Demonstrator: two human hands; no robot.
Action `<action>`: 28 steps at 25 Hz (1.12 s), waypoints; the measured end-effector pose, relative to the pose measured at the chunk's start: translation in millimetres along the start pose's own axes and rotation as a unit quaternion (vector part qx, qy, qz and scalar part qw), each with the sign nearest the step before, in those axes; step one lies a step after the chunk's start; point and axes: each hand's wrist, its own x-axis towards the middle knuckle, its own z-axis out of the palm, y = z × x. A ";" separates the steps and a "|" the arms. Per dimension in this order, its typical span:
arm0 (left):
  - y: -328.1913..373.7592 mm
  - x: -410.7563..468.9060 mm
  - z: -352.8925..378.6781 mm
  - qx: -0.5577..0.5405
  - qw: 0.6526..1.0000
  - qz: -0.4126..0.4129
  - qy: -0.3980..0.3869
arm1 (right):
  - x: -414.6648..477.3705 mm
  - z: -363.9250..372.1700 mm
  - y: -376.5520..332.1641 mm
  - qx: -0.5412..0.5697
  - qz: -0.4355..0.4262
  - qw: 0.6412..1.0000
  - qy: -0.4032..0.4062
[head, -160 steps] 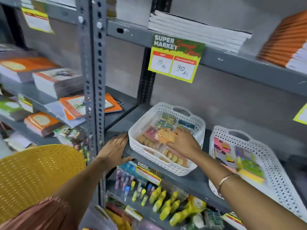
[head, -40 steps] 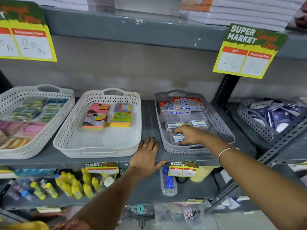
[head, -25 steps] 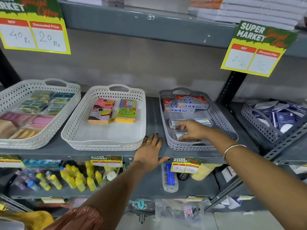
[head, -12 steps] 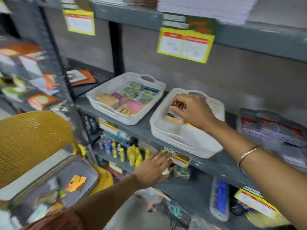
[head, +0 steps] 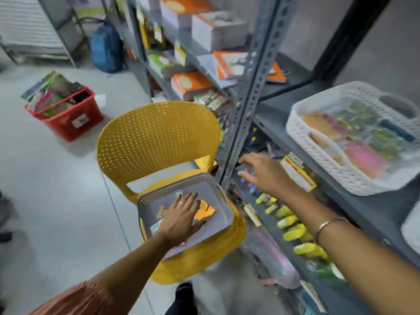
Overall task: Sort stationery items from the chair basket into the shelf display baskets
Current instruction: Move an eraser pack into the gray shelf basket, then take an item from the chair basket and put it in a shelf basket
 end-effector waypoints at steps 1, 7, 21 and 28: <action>-9.5 -3.5 14.5 -0.005 1.000 -0.016 -0.009 | 10.5 25.2 0.4 -0.003 -0.002 0.999 -0.033; -45.4 -12.4 121.6 -0.059 0.989 -0.104 -0.086 | 58.0 198.7 20.1 -0.039 -0.029 0.976 -0.214; -57.8 -21.0 214.5 -0.040 0.987 -0.121 -0.095 | 79.7 362.0 50.8 -0.194 -0.164 0.920 -0.298; -57.4 -22.9 223.2 -0.053 0.989 -0.116 -0.071 | 80.4 364.2 51.6 -0.210 -0.154 0.920 -0.294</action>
